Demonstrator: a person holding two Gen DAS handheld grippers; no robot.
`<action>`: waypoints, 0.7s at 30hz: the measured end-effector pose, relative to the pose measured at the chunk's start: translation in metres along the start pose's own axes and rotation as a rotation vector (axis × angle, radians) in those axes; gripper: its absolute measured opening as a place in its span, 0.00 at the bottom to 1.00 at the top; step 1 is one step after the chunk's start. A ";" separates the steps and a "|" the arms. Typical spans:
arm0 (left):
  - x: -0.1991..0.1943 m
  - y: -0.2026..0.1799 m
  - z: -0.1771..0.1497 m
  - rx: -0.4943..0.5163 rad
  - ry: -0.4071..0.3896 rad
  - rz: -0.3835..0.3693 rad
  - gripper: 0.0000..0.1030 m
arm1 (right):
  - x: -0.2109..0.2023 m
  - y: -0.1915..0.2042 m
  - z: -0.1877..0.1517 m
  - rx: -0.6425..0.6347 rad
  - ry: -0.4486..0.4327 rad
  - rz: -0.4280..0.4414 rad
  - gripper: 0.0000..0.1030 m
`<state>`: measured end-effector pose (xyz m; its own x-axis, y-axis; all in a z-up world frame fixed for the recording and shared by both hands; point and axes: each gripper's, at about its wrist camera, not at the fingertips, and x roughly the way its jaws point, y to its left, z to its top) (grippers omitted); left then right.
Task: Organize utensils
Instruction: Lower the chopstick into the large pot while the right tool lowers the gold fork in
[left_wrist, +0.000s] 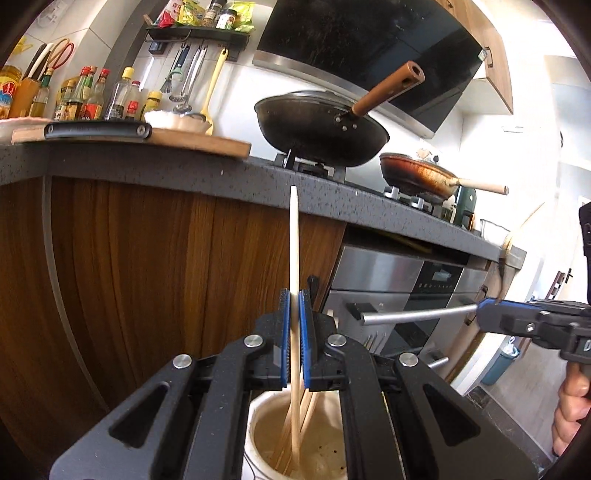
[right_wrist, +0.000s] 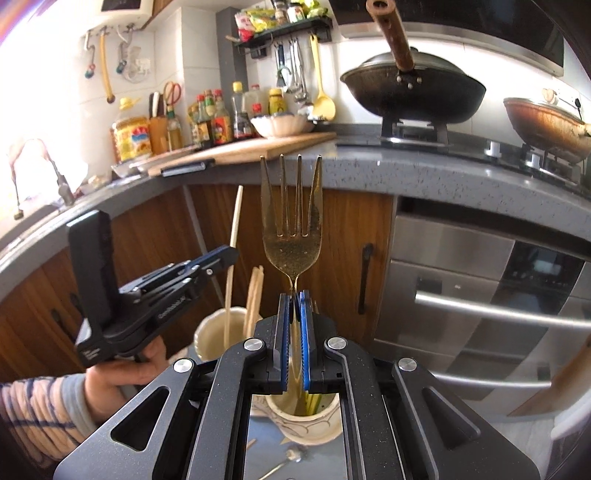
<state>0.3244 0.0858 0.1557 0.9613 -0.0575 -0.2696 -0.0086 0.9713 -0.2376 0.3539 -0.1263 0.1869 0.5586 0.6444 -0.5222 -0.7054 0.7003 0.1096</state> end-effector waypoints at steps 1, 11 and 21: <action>0.001 0.001 -0.003 0.000 0.005 0.001 0.05 | 0.005 0.000 -0.003 -0.001 0.012 -0.001 0.06; 0.000 0.002 -0.028 0.029 0.054 0.024 0.05 | 0.036 -0.002 -0.032 0.010 0.105 -0.013 0.06; 0.005 -0.004 -0.038 0.064 0.104 0.044 0.05 | 0.056 -0.003 -0.044 0.032 0.146 -0.013 0.06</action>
<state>0.3191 0.0727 0.1198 0.9264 -0.0346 -0.3749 -0.0295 0.9860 -0.1638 0.3686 -0.1059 0.1197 0.4966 0.5858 -0.6405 -0.6829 0.7191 0.1283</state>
